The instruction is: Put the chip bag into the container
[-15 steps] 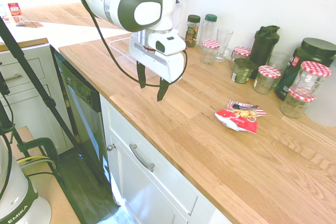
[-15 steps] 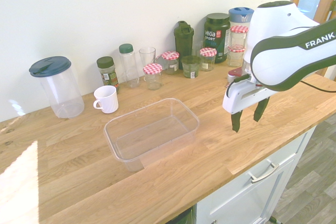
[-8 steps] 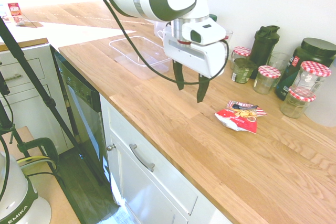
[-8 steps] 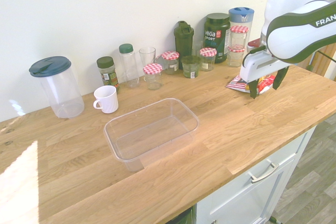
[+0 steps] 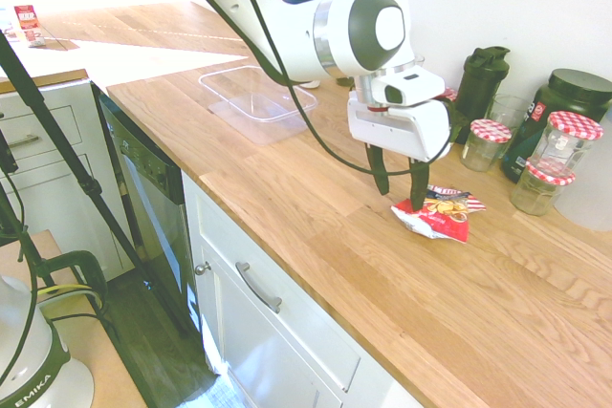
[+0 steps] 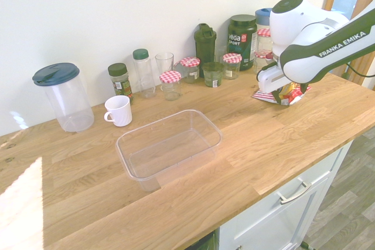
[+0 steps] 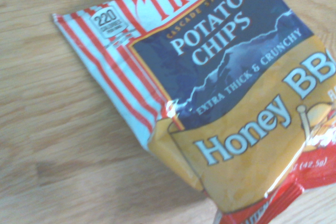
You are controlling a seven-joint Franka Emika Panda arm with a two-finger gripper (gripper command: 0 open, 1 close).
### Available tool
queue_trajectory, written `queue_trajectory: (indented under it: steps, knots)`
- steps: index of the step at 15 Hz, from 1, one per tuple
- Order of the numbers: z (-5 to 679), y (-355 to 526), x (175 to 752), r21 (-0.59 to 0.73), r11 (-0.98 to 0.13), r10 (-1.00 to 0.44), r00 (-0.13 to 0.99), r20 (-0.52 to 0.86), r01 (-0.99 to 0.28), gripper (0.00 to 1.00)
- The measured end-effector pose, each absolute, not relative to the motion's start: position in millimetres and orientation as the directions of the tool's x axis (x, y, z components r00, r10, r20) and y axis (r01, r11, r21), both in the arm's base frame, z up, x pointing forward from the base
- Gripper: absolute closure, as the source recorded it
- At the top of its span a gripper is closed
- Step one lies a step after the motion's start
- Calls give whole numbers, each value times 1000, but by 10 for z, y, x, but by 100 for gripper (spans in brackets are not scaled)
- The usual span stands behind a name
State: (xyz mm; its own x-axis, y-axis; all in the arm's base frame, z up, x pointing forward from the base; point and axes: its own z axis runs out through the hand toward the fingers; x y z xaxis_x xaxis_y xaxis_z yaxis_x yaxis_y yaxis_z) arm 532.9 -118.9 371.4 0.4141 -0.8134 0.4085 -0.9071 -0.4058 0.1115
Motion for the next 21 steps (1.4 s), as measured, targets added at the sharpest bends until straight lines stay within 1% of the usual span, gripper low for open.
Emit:
queue_trajectory:
  steps: [4,21]
  knots:
    - [3579,-1213,5431,122,-408,-809,420,411,-905,100]
    - [3441,-1344,5483,129,-389,-809,405,425,-912,100]
